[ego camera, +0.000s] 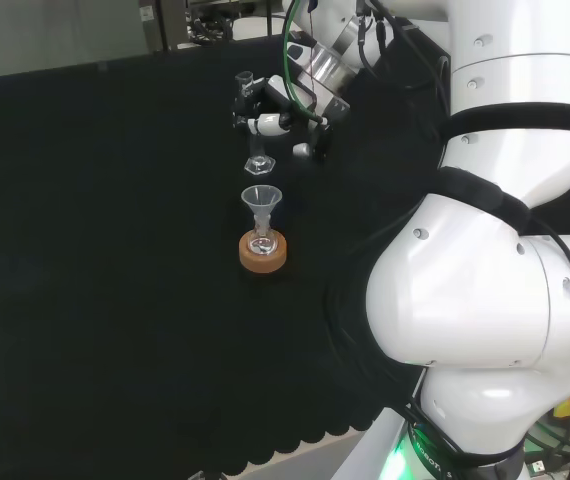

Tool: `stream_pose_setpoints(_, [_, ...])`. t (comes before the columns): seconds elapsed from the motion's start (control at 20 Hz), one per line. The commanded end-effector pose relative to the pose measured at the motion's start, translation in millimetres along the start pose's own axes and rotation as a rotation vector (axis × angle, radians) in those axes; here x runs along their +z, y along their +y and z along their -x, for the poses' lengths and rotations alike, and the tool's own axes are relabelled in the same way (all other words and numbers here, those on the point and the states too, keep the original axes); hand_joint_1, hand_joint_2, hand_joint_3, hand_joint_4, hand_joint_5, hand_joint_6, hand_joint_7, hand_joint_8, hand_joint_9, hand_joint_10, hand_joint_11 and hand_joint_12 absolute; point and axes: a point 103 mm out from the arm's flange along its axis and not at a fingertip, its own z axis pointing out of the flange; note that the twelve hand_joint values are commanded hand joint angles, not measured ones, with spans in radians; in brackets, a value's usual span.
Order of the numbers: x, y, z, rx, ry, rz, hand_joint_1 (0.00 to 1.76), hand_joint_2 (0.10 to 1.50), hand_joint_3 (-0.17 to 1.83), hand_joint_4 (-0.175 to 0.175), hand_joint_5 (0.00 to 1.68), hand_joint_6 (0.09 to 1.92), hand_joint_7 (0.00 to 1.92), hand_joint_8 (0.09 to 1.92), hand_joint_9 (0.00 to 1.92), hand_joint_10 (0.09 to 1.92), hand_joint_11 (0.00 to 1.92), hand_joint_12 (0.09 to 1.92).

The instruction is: Put the graduated cylinder back on the table.

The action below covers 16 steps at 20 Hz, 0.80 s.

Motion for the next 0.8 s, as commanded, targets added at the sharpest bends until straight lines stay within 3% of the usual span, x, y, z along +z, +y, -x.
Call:
stream_pose_setpoints(0.05, [5.8,-1.8,1.1,0.005,0.037,0.006,1.19,1.14,0.00,-0.175,0.94,1.07,0.95,0.83,1.35,0.09,1.14,0.80])
stream_pose_setpoints(0.15, [8.1,-4.2,1.8,0.010,0.049,0.005,1.16,1.14,0.00,-0.175,0.95,1.07,0.98,0.65,1.33,0.09,1.13,0.79])
stream_pose_setpoints(0.25, [9.0,-5.7,1.3,0.006,0.054,0.001,1.15,1.14,0.00,-0.175,0.94,1.07,0.98,0.59,1.33,0.09,1.12,0.80])
stream_pose_setpoints(0.6, [9.9,-11.8,-3.9,-0.010,0.070,-0.007,1.14,1.17,0.00,-0.175,0.86,1.17,0.87,0.61,1.27,0.09,1.06,0.87])
stream_pose_setpoints(0.7, [7.9,-13.3,-5.7,-0.015,0.080,-0.005,1.19,1.15,-0.02,-0.106,0.82,0.92,0.83,0.63,1.24,0.09,1.04,0.89])
stream_pose_setpoints(0.8, [5.6,-14.0,-6.7,-0.017,0.091,-0.008,1.19,1.13,-0.05,-0.072,0.81,0.75,0.78,0.63,1.22,0.09,0.99,0.92])
